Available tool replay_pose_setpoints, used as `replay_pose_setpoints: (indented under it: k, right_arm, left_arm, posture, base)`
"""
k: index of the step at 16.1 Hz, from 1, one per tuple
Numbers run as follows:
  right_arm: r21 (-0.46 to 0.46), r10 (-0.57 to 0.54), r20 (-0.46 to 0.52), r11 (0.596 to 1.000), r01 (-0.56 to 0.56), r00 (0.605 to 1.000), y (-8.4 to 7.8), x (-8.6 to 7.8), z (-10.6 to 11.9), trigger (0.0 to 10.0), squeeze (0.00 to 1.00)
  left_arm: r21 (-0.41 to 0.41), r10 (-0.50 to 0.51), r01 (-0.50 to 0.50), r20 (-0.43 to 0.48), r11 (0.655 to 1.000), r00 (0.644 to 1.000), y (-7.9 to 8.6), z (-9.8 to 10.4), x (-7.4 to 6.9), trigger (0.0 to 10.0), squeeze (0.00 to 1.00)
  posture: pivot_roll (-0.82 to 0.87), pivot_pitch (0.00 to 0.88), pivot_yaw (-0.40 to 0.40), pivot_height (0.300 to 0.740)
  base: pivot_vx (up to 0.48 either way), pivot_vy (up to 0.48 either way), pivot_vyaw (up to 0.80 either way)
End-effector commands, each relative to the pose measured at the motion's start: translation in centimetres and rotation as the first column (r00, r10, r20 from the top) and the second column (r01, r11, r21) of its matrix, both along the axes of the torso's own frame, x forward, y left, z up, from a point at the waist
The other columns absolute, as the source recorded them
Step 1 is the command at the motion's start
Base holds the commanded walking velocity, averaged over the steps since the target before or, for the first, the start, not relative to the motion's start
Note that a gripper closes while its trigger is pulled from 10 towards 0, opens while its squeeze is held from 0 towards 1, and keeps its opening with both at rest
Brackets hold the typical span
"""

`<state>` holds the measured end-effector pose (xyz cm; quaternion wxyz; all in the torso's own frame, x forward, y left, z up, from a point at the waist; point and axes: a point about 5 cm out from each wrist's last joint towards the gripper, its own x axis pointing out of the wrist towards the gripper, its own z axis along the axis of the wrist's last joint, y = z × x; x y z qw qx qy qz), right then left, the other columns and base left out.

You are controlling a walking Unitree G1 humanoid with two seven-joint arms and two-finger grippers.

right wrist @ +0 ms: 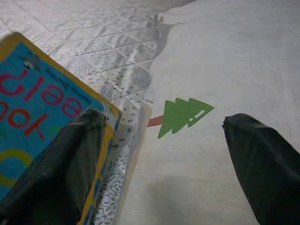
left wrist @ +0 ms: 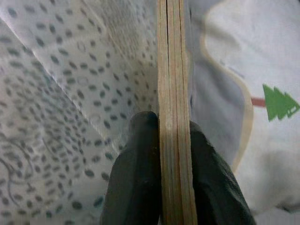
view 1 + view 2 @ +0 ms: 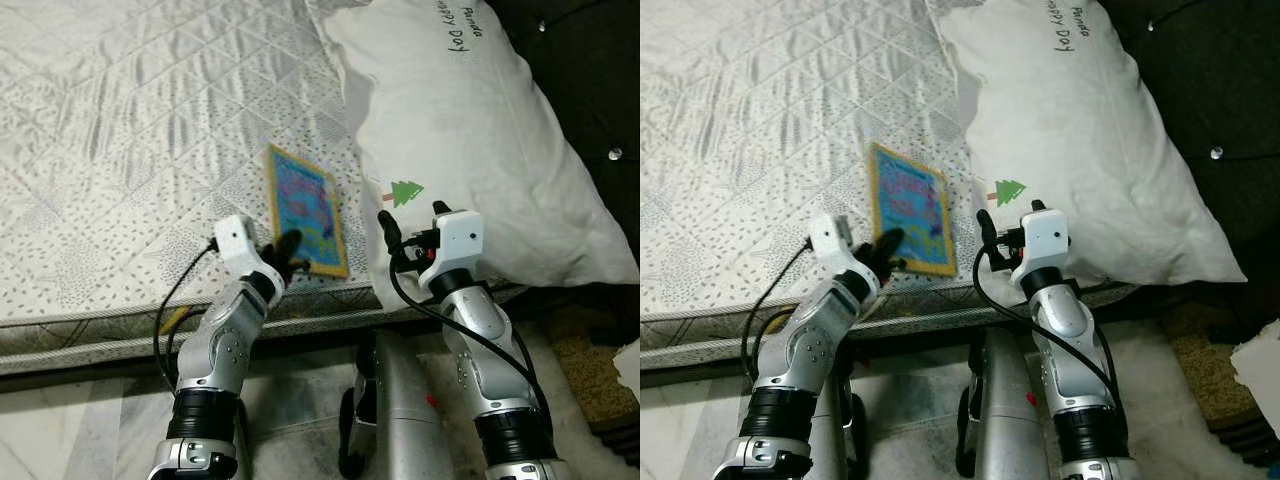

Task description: Clean up the room

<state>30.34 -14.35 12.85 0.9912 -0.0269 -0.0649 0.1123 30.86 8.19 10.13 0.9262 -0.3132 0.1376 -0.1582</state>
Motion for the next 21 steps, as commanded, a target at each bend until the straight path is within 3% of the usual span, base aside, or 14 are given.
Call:
replay_pose_setpoints:
  k: [1,5,8,9,15,21]
  right_arm:
    - [-0.010,-0.002,-0.005,1.000,0.002,1.000,-0.1,0.0,-0.2,10.0,0.00]
    - [-0.007,0.000,-0.006,1.000,0.000,1.000,0.2,0.0,-0.3,10.0,0.00]
    - [-0.006,-0.006,-0.009,1.000,0.006,1.000,0.0,-0.1,-0.5,10.0,0.00]
    - [-0.005,-0.007,-0.010,1.000,0.007,1.000,0.1,-0.1,-0.5,10.0,0.00]
    - [-0.002,-0.001,-0.002,1.000,0.001,1.000,0.3,0.3,-0.2,10.0,0.00]
    - [0.000,0.000,0.004,1.000,0.000,1.000,0.3,0.3,-0.1,10.0,0.00]
  left_arm:
    - [-0.061,-0.062,0.057,-0.084,0.997,0.994,-2.1,-1.6,-1.3,10.0,0.00]
    - [-0.025,-0.102,0.099,-0.168,0.995,0.981,-1.6,-2.4,-1.1,10.0,0.00]
    - [0.011,-0.093,0.096,-0.172,0.995,0.981,-0.4,-2.6,-0.1,10.0,0.00]
    - [0.020,-0.098,0.103,-0.173,0.994,0.980,0.0,-2.6,0.3,10.0,1.00]
    - [0.134,-0.107,0.138,-0.212,0.981,0.971,2.8,-3.2,3.4,10.0,1.00]
    - [0.230,-0.102,0.154,-0.222,0.961,0.970,4.2,-3.6,4.0,10.0,1.00]
  posture:
    - [-0.04,0.213,-0.054,0.572]
    - [-0.04,0.218,-0.051,0.572]
    - [-0.04,0.221,-0.050,0.572]
    - [-0.04,0.223,-0.051,0.572]
    - [-0.04,0.228,-0.058,0.572]
    - [-0.04,0.213,-0.054,0.572]
  base:
    - [0.000,0.000,0.00]
    - [0.000,0.000,0.00]
    - [0.000,0.000,0.00]
    - [0.000,0.000,0.00]
    - [0.000,0.000,0.00]
    - [0.000,0.000,0.00]
